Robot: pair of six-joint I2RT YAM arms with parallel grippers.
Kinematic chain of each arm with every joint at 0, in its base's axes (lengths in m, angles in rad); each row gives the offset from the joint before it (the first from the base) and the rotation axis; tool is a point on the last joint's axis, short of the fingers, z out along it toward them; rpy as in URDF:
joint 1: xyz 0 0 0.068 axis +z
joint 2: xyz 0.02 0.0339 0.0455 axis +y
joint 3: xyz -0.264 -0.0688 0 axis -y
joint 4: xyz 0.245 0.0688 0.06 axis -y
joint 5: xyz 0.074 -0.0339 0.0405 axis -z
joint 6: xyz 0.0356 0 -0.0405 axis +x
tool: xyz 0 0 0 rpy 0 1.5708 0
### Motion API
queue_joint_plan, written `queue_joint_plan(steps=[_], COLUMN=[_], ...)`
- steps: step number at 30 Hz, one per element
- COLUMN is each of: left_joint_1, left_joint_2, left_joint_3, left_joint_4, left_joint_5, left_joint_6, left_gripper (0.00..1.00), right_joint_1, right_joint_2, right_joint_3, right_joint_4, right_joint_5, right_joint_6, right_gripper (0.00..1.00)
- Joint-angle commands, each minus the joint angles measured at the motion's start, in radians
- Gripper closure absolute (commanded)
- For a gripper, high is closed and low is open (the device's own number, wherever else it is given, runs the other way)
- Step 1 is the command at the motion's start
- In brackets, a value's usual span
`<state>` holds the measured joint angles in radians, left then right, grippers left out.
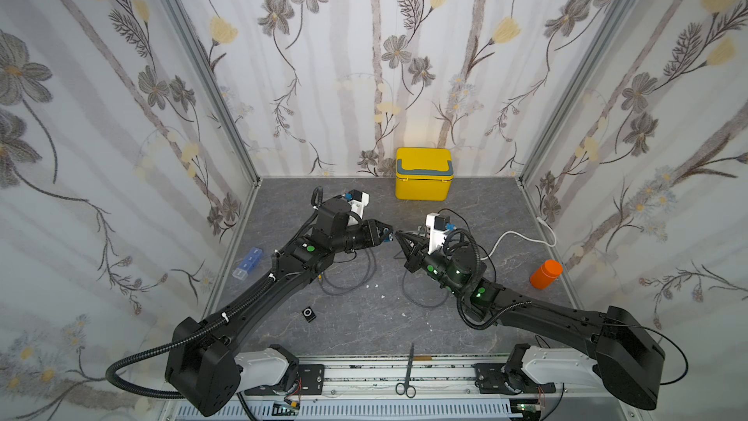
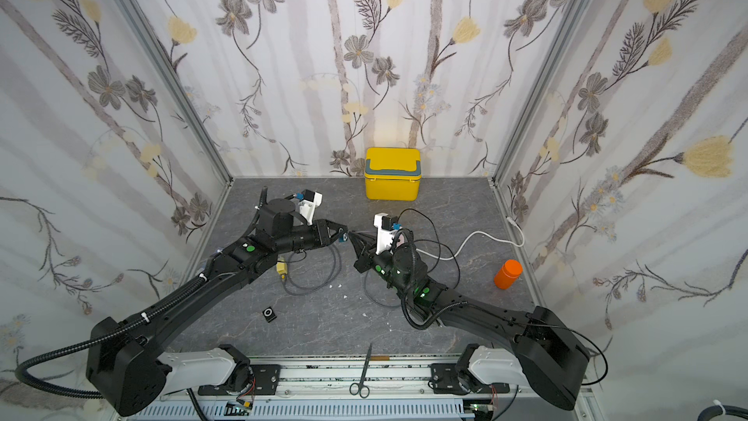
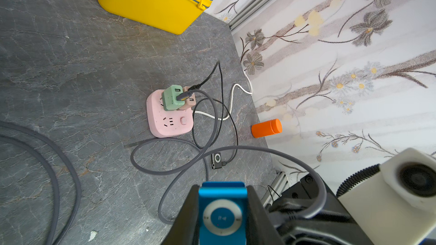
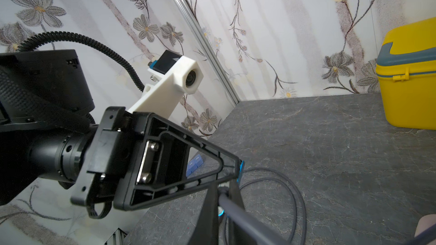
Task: Charge mp3
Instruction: Insert the charging cable into the MP3 player.
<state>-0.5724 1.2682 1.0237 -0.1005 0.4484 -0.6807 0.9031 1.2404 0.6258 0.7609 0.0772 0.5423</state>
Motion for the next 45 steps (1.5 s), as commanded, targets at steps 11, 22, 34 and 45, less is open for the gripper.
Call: queue_joint_plan(steps=[11,22,34,45], left_joint_1=[0.000,0.002,-0.005,-0.011], left_joint_2=[-0.005,-0.006,-0.006,0.002], left_joint_3=[-0.009,-0.002,-0.002,0.005], left_joint_4=[0.074,0.073,0.039,0.038], left_joint_5=[-0.014,-0.033,-0.033,-0.064], left_joint_6=[-0.008,-0.008,0.014,0.020], left_gripper=[0.90,0.90,0.90,0.91], right_joint_1=[0.007,0.016,0.016,0.016], right_joint_2=[0.028,0.013,-0.014,-0.052], right_joint_3=[-0.003,-0.029,-0.030,-0.034], right_joint_4=[0.051,0.046,0.097,0.064], right_joint_5=[-0.006,0.040,0.052,0.095], right_joint_6=[0.066,0.064,0.058,0.077], right_gripper=[1.00,1.00,1.00,1.00])
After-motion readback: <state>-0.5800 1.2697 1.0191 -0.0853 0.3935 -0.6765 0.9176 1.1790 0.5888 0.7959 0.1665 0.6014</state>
